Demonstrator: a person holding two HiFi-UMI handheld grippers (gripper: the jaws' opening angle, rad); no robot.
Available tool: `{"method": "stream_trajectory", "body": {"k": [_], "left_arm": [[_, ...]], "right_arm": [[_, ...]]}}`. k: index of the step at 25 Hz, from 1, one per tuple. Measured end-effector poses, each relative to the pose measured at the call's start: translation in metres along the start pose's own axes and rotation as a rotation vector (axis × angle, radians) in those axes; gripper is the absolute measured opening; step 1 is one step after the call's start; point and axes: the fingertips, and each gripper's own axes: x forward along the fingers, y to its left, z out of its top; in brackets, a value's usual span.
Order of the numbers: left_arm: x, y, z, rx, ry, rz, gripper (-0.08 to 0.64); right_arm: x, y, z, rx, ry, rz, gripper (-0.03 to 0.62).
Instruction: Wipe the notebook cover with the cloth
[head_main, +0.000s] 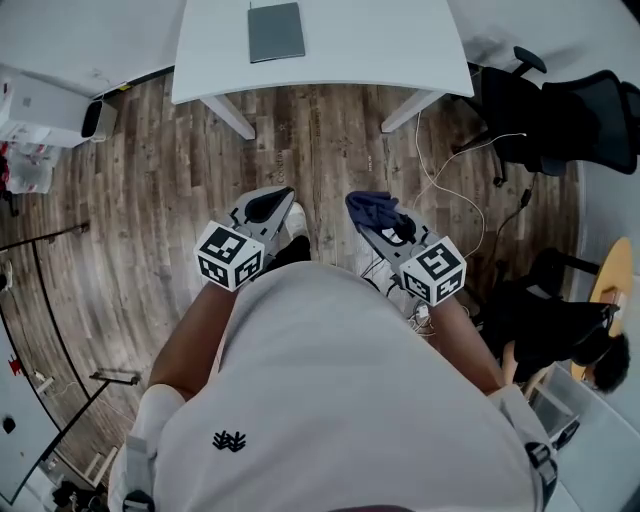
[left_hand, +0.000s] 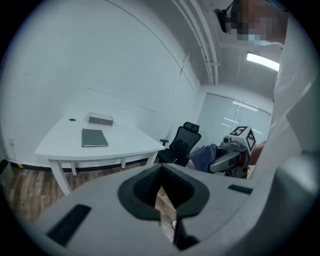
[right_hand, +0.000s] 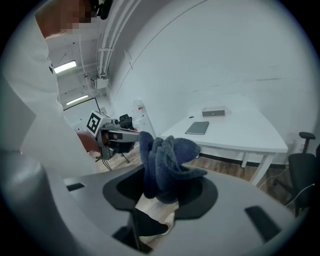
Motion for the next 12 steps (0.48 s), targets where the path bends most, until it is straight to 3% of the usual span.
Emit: {"method": "stream_trajectory", "body": {"k": [5,12], "left_arm": [[0.021,0.058,0.026,0.031,-0.001,-0.02,0.007],[0.041,0.118,0.05,0.018,-0.01,0.036,0.006]], "right_arm": [[0.04,-0.032,0.035,-0.011,0.011,-0.035,0.158],[0.079,-0.067,0.082,-0.03,0.025,-0.013,0.158]]}}
